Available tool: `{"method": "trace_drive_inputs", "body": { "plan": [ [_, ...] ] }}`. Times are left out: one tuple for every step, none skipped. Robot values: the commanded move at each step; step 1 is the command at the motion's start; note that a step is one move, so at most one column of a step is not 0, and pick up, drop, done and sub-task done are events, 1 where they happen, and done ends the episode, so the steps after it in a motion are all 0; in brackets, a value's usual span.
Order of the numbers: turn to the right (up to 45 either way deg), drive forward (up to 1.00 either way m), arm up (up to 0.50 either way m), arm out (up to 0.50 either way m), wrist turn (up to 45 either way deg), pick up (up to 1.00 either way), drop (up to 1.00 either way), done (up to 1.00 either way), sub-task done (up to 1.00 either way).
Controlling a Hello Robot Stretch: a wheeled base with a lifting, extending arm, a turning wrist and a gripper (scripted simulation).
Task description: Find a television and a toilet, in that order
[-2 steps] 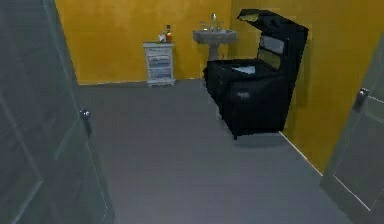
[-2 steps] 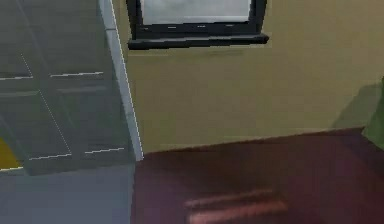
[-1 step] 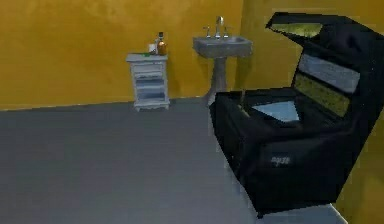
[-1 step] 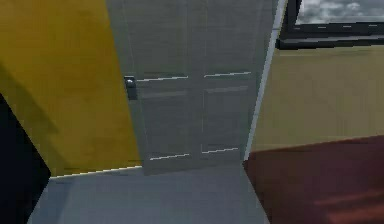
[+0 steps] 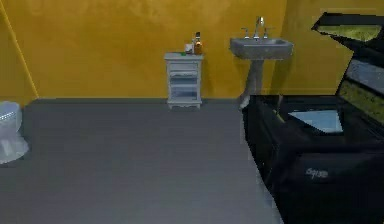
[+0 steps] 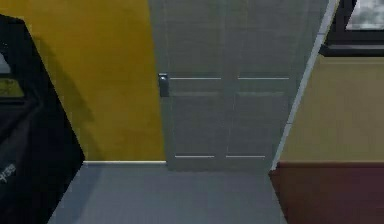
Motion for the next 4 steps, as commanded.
{"method": "trace_drive_inputs", "body": {
  "plan": [
    [0.0, 0.35, 0.0, 0.0, 0.0, 0.0, 0.0, 0.0, 0.0],
    [-42.0, 0.0, 0.0, 0.0, 0.0, 0.0, 0.0, 0.0, 0.0],
    [0.0, 0.35, 0.0, 0.0, 0.0, 0.0, 0.0, 0.0, 0.0],
    [-33.0, 0.0, 0.0, 0.0, 0.0, 0.0, 0.0, 0.0, 0.0]
  ]
}}
